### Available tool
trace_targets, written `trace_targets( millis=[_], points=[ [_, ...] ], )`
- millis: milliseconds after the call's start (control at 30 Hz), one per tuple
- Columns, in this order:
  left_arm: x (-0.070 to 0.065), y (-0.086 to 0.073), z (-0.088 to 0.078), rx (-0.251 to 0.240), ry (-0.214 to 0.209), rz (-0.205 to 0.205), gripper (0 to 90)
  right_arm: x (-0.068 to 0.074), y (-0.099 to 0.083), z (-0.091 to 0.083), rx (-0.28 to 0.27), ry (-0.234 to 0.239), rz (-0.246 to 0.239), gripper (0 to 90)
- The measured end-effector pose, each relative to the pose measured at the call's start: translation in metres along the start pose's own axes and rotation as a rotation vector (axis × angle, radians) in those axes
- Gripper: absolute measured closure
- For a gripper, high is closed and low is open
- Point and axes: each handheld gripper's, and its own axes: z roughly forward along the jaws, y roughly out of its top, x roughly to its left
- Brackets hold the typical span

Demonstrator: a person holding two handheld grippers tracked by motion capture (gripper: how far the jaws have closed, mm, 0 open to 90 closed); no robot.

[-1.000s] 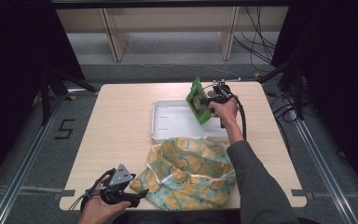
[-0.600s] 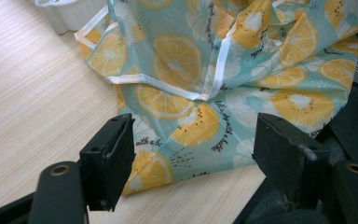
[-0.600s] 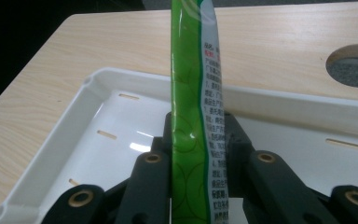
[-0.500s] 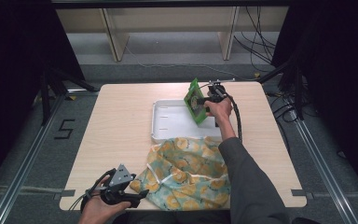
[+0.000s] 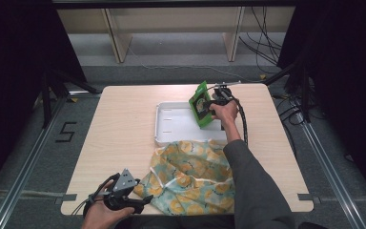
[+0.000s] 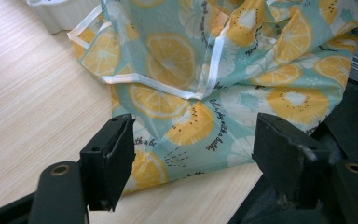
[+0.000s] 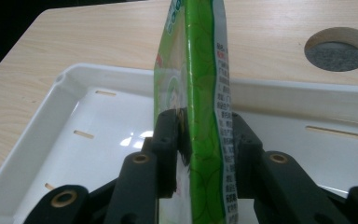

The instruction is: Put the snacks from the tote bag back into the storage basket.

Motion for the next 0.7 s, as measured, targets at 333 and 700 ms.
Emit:
trace_targets(
  millis=[333,700],
  points=[
    [0.0004,0.0005,-0.0001,0.005,0.009,0.031,28.9,-0.0044,-0.0002,0.0001,0.009,-0.046,0.005,64.8],
    [-0.0014,0.0004,0.0003,0.003,0.0,0.022,28.9,-0.0021,-0.0023,0.0007,0.036,-0.081,0.079,59.6]
  ],
)
